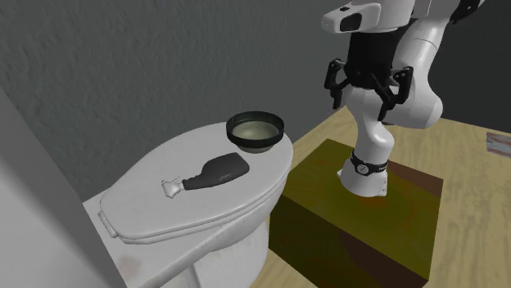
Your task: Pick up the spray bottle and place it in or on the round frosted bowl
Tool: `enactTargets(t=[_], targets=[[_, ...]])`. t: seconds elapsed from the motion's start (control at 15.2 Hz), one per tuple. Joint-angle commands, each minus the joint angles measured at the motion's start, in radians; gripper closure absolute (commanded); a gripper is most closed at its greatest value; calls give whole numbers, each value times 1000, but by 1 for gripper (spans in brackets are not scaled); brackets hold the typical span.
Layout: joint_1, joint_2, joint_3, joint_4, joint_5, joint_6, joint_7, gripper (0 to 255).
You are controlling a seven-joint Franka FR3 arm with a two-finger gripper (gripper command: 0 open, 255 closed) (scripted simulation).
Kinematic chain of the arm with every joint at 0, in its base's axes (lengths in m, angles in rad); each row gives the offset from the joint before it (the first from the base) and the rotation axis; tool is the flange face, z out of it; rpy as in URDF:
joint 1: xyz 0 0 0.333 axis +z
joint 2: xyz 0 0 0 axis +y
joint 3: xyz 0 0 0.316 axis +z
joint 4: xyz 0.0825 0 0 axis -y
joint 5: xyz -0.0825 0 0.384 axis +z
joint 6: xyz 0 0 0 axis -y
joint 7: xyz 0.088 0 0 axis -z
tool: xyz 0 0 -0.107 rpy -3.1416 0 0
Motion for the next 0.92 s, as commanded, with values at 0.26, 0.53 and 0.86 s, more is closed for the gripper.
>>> enactTargets(t=[0.26, 0.53, 0.86], targets=[[-25, 89, -61, -8, -48, 110, -61, 0], [-46, 196, -120, 5, -83, 218, -119, 0], [-64, 350, -193, 51, -106, 344, -193, 0]])
